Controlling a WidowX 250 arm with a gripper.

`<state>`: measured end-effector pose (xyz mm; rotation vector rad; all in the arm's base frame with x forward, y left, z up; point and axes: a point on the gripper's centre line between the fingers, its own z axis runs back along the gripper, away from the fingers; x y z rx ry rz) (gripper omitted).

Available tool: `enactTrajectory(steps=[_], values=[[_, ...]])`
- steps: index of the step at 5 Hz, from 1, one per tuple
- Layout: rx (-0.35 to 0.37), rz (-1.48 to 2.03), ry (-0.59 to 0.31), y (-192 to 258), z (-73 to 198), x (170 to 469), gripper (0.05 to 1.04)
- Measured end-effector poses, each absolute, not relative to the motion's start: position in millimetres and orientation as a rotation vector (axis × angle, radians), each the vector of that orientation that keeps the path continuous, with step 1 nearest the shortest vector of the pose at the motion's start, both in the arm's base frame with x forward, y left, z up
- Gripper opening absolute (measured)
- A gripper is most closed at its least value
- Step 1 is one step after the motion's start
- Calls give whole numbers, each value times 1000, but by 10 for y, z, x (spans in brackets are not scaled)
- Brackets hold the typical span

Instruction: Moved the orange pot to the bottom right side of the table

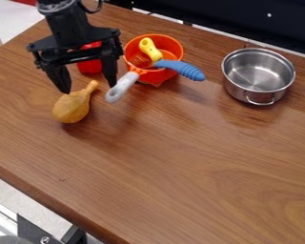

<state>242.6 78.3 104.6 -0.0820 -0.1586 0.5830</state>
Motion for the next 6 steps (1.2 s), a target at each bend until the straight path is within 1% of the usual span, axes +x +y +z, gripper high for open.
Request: enactTrajectory(steps=[1, 2, 3, 4, 6], values=[[-83, 579, -129, 772, 990, 2394, 1000], [-56, 453, -99, 679, 1044, 2414, 1000], [-19, 361, -122, 594, 1109, 2514, 1000], [-11, 276, -154, 513, 1103, 2623, 1000], [18, 185, -177, 518, 983, 2786, 1000]])
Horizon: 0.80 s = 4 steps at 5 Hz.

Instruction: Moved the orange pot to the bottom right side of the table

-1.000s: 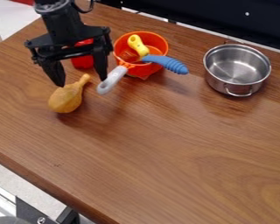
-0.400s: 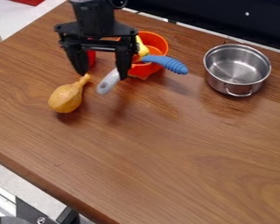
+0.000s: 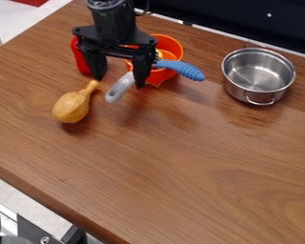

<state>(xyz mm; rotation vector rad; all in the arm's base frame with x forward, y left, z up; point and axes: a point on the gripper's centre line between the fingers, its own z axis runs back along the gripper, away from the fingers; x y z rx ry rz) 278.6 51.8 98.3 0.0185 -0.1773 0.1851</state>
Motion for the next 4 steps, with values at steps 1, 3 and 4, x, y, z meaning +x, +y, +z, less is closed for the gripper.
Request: enactTrajectory(steps=[1, 3, 4], values=[[33, 155, -157, 552, 924, 2875, 1000], [37, 129, -143, 481, 818, 2948, 1000], [50, 134, -149, 477, 723, 2955, 969]])
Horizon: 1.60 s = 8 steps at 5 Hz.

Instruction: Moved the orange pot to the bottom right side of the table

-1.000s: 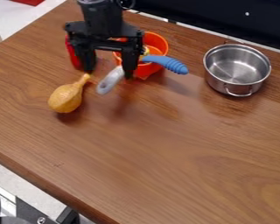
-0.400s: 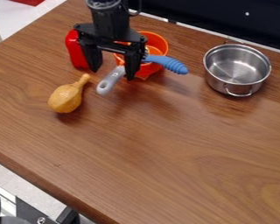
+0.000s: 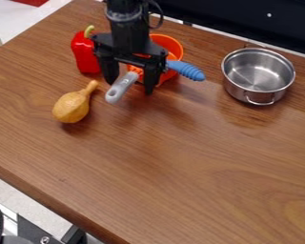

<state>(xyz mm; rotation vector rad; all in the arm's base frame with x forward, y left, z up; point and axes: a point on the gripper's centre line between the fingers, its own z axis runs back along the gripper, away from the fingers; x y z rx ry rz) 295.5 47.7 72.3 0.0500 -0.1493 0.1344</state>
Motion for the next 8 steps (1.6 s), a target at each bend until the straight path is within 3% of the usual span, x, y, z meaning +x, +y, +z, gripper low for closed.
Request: enactTrajectory(steps=[2, 3, 5, 8], values=[[65, 165, -143, 489, 669, 2963, 427], [64, 175, -120, 488, 651, 2945, 329], [63, 225, -151, 481, 686, 3002, 329], [20, 276, -251, 471, 957, 2878, 329]])
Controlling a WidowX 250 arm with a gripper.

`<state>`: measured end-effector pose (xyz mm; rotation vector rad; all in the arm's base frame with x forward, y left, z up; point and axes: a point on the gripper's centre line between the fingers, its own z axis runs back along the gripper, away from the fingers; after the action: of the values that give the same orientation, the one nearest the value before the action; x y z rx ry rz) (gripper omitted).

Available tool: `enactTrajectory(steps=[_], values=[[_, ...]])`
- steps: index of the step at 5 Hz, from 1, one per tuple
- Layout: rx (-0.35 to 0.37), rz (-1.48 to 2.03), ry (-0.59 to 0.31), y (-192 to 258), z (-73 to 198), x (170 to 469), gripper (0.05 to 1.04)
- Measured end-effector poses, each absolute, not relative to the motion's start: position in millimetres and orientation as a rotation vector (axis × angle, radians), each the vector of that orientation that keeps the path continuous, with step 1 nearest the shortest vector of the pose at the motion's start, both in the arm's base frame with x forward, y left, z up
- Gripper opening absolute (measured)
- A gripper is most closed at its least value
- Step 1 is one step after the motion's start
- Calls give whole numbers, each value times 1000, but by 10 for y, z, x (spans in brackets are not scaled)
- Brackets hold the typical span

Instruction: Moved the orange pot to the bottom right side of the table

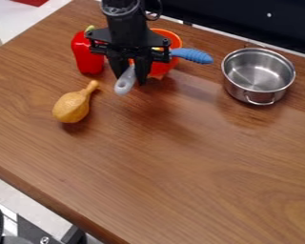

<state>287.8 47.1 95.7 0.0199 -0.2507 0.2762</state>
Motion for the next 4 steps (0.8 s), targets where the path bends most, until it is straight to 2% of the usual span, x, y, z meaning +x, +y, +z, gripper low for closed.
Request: enactTrajectory(steps=[2, 4], values=[[9, 242, -258, 391, 1018, 2571, 329], [13, 176, -237, 72, 894, 2150, 329]])
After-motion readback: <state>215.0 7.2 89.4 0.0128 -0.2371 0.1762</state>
